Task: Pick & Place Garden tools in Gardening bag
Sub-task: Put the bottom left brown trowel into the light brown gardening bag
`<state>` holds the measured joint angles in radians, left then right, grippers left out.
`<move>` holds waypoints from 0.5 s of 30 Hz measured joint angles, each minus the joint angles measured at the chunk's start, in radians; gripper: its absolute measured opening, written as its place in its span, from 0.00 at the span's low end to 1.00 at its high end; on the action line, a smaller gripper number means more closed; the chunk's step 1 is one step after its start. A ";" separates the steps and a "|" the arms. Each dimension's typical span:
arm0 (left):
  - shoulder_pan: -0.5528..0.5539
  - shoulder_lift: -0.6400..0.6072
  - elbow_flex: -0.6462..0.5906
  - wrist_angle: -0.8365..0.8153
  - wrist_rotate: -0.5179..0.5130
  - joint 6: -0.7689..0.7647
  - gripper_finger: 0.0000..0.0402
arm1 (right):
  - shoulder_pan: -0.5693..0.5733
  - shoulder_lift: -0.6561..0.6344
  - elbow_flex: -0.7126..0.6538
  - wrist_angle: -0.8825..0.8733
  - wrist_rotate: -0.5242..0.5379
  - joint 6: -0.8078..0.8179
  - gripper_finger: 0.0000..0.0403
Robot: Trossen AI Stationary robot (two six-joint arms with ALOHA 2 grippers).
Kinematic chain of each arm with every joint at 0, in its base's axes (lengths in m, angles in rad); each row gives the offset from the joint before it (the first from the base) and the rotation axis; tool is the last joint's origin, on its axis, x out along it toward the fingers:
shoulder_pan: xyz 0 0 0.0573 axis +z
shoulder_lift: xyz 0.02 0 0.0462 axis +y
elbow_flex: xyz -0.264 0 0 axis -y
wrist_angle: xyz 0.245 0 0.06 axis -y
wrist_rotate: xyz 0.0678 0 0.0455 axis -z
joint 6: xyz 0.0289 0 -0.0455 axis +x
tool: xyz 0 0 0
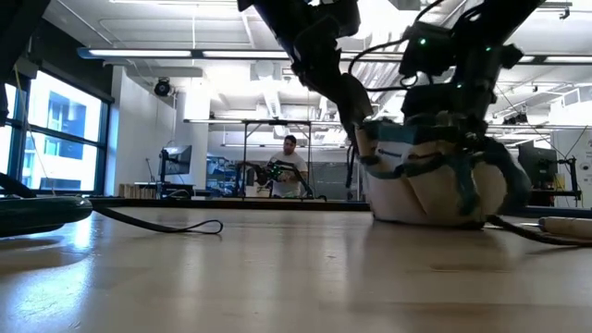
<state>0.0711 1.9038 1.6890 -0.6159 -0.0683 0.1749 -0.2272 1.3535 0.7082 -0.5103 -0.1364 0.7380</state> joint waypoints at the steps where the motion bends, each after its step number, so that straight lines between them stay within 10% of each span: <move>1: -0.001 0.000 0.000 -0.001 -0.001 0.000 0.00 | -0.012 0.009 0.000 0.025 -0.015 -0.011 0.01; 15: -0.021 -0.022 0.000 -0.126 -0.073 -0.078 0.00 | -0.085 0.177 0.000 0.442 -0.322 -0.016 0.01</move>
<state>0.0502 1.8820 1.6895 -0.7417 -0.1418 0.0967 -0.3122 1.5305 0.7078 -0.0679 -0.4587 0.7218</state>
